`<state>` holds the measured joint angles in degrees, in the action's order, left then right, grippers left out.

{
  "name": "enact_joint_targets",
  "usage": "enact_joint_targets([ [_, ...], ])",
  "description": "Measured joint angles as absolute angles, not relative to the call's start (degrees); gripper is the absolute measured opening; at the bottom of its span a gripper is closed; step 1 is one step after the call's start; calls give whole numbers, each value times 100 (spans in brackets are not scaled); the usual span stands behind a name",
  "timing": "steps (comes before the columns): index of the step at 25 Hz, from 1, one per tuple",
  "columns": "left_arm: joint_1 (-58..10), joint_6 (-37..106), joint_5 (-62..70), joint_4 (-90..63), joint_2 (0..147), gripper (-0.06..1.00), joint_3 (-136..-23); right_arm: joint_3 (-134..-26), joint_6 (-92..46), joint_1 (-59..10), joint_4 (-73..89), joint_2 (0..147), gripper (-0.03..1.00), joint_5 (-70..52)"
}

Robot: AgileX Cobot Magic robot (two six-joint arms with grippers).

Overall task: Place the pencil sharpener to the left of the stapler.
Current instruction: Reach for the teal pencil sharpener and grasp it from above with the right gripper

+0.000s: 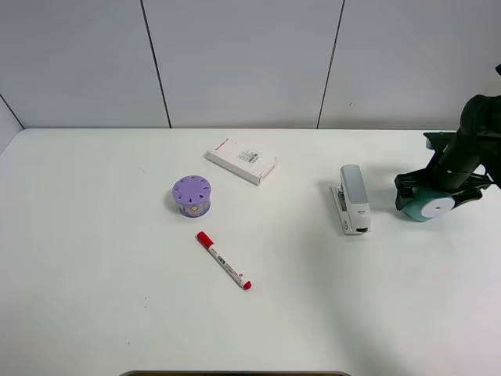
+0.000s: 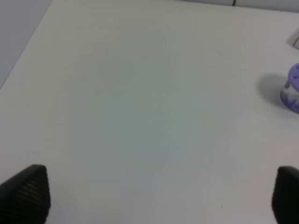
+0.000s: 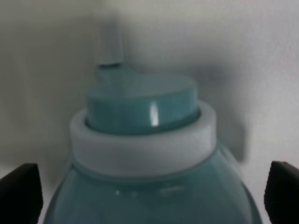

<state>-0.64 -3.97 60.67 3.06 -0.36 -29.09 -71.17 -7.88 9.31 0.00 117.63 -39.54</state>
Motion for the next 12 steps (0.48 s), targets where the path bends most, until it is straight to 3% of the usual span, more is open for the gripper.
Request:
enact_joint_targets([
  [9, -64, -397, 6067, 306, -36, 95, -2909, -7117, -788, 931, 0, 11763, 91, -3954],
  [10, -64, -397, 6067, 306, -36, 95, -2909, -7117, -788, 931, 0, 11763, 89, -3954],
  [12, -64, -397, 6067, 306, -36, 95, -2909, -7117, -782, 931, 0, 11763, 73, -3954],
])
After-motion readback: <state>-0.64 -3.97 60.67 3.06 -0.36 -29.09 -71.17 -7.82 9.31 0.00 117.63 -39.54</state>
